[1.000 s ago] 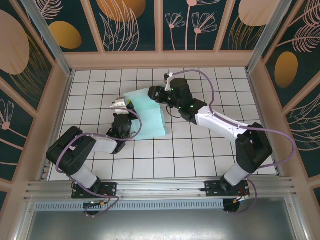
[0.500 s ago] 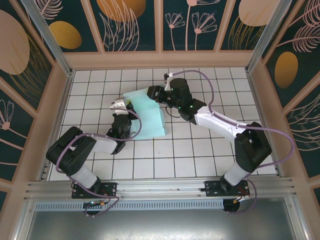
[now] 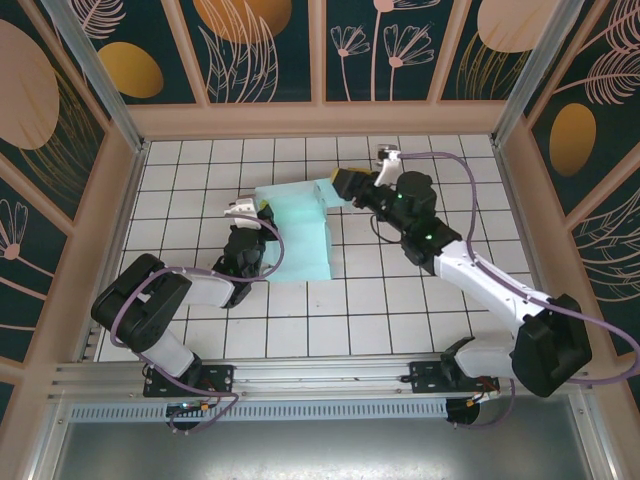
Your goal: Fold the paper box
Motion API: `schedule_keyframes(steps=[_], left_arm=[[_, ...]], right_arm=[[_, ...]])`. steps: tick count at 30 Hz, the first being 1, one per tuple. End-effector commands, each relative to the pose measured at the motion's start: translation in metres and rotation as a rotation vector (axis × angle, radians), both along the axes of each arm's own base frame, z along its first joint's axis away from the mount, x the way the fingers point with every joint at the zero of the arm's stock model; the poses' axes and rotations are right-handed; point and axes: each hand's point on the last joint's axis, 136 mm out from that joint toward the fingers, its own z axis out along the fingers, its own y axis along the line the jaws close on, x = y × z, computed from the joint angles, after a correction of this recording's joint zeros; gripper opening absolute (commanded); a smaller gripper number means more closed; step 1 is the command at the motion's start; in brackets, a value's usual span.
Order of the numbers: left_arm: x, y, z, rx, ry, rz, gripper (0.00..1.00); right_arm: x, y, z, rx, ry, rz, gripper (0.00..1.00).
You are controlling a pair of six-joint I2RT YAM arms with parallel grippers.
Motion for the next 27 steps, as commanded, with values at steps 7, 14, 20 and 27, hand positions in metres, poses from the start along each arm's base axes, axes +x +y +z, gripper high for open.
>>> schedule_keyframes(steps=[7, 14, 20, 27], left_arm=[[0.002, -0.019, 0.029, -0.063, -0.057, -0.083, 0.0], [-0.001, -0.016, 0.032, -0.047, -0.056, -0.079, 0.0], [-0.002, -0.014, 0.033, -0.049, -0.057, -0.072, 0.0], [-0.004, -0.009, 0.034, -0.049, -0.06, -0.056, 0.0]], right_arm=[[-0.01, 0.037, -0.038, -0.012, 0.053, 0.2, 0.54], [-0.021, 0.058, -0.053, -0.04, 0.058, 0.285, 0.53], [-0.028, 0.066, -0.057, -0.062, 0.055, 0.304, 0.53], [-0.027, 0.029, -0.022, -0.084, -0.07, 0.165, 0.53]])
